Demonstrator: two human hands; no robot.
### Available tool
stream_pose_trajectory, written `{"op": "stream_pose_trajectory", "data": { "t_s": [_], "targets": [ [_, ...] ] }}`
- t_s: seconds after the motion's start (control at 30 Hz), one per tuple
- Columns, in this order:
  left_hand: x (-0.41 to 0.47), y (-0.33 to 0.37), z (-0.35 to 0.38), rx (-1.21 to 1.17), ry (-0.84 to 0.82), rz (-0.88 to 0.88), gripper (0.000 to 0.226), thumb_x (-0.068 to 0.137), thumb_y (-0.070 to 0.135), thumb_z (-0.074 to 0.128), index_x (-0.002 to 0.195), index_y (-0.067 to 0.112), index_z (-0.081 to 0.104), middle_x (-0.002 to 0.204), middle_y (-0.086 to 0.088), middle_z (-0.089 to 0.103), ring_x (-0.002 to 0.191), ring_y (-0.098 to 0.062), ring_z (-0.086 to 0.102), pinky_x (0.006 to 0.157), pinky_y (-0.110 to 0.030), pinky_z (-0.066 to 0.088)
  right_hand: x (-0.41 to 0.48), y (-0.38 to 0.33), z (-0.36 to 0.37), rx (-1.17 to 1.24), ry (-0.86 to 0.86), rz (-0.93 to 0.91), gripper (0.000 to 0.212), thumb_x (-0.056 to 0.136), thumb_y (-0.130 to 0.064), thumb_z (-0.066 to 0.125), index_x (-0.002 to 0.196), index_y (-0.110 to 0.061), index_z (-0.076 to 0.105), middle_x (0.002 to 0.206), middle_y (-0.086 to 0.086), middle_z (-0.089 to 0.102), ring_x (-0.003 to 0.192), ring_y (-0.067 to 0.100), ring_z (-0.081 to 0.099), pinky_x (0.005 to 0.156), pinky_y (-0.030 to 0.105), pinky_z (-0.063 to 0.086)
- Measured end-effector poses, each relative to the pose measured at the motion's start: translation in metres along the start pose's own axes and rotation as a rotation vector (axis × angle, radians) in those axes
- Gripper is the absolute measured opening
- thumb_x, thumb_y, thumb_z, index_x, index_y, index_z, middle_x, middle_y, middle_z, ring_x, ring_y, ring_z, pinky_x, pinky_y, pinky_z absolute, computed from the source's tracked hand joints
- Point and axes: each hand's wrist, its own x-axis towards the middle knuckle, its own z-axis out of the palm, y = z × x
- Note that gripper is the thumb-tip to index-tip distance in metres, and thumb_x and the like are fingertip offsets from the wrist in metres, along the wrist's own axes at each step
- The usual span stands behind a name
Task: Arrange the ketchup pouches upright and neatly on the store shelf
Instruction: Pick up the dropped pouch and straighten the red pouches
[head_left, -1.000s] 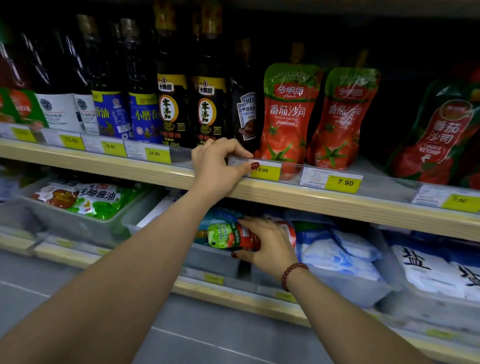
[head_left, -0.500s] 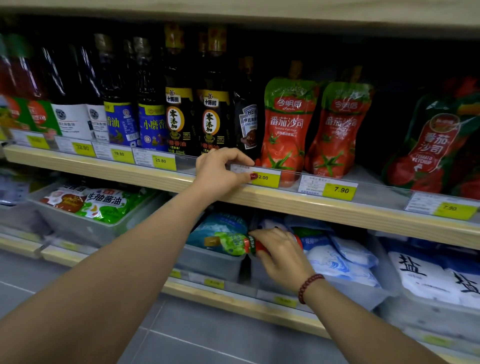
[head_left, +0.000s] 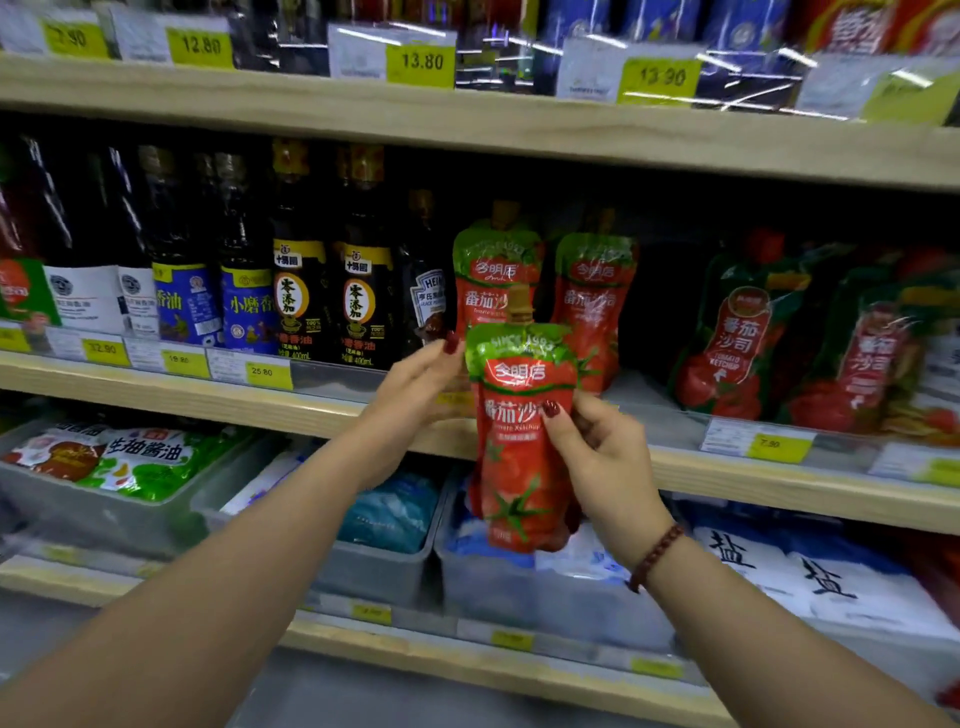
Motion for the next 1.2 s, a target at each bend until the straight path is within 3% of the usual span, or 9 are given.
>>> {"op": "stream_pose_trajectory", "data": {
  "t_s": [0.17,0.27,0.47,0.53,0.63,0.7,0.87,1.03,1.2],
  "targets": [
    [-0.005,-0.009,0.022,-0.001,-0.139,-0.001,0.054,0.058,0.033,0.085,0.107,0.034,0.061,0.108,0.01,0.07,0.1,-0.011,0.066,0.073,-0.021,0.053,0.024,-0.024,-0.013,0.081,0.065,0.001,0.018,0.092,-0.01,0.051,0.093,-0.019,0.066,0.088,-0.006,0.072,0.087,0.011,0.067,0.077,0.029,0.056],
    [-0.002,-0.004,0.035,-0.036,-0.126,0.014,0.054,0.064,0.015,0.08,0.113,0.023,0.059,0.106,0.004,0.072,0.099,-0.015,0.068,0.073,-0.023,0.055,0.035,-0.034,-0.02,0.082,0.055,-0.009,0.019,0.092,-0.011,0.05,0.09,-0.02,0.067,0.084,-0.008,0.073,0.083,0.008,0.068,0.071,0.024,0.055],
    [0.012,0.007,0.048,-0.031,-0.071,0.014,0.046,0.067,0.006,0.077,0.107,0.024,0.062,0.098,0.001,0.074,0.092,-0.015,0.07,0.065,-0.022,0.055,0.05,-0.041,-0.046,-0.02,-0.017,-0.008,0.016,0.09,-0.016,0.055,0.104,-0.02,0.063,0.102,-0.003,0.068,0.093,0.005,0.065,0.073,0.018,0.053],
    [0.018,0.01,0.048,-0.029,-0.061,0.007,0.042,0.068,0.005,0.077,0.103,0.024,0.063,0.096,0.002,0.075,0.089,-0.014,0.07,0.062,-0.022,0.055,0.052,-0.039,-0.067,-0.207,0.021,-0.073,0.024,0.087,-0.022,0.061,0.111,-0.02,0.061,0.109,-0.006,0.066,0.098,0.005,0.062,0.079,0.019,0.052],
    [0.029,0.014,0.049,-0.029,-0.044,-0.004,0.04,0.071,0.0,0.074,0.102,0.023,0.063,0.095,0.0,0.075,0.089,-0.016,0.07,0.062,-0.025,0.056,0.047,-0.023,-0.108,-0.93,0.02,-0.168,0.038,0.081,-0.035,0.066,0.116,-0.02,0.059,0.113,-0.002,0.064,0.104,0.016,0.057,0.089,0.034,0.048],
    [0.037,0.016,0.051,-0.035,-0.043,-0.022,0.04,0.072,0.001,0.074,0.103,0.023,0.062,0.096,0.0,0.075,0.089,-0.017,0.07,0.062,-0.028,0.057,0.04,-0.007,-0.128,-1.168,-0.007,-0.095,0.04,0.078,-0.043,0.066,0.11,-0.019,0.063,0.107,0.002,0.066,0.101,0.022,0.058,0.087,0.039,0.047],
    [0.057,0.016,0.062,-0.036,-0.018,-0.036,0.042,0.072,0.005,0.075,0.108,0.023,0.06,0.097,0.002,0.074,0.09,-0.016,0.07,0.064,-0.029,0.058,0.03,0.022,-0.138,-1.101,0.148,-0.103,0.025,0.078,-0.042,0.067,0.069,-0.019,0.068,0.068,-0.002,0.067,0.067,0.019,0.06,0.066,0.034,0.046],
    [0.077,0.022,0.073,0.008,0.013,-0.021,0.046,0.072,0.011,0.077,0.112,0.023,0.057,0.097,-0.001,0.074,0.084,-0.014,0.071,0.058,-0.024,0.055,0.026,0.036,-0.135,-1.142,0.216,-0.232,0.025,0.081,-0.036,0.066,0.064,-0.018,0.061,0.057,-0.006,0.056,0.059,0.017,0.048,0.063,0.032,0.03],
    [0.09,0.019,0.085,0.08,0.068,0.021,0.046,0.073,0.006,0.075,0.113,0.019,0.057,0.097,-0.002,0.071,0.084,-0.013,0.07,0.065,-0.026,0.056,0.025,0.043,-0.135,-1.159,0.242,-0.268,0.03,0.084,-0.042,0.059,0.064,-0.019,0.058,0.059,-0.007,0.055,0.062,0.016,0.046,0.065,0.028,0.023]
  ]
}}
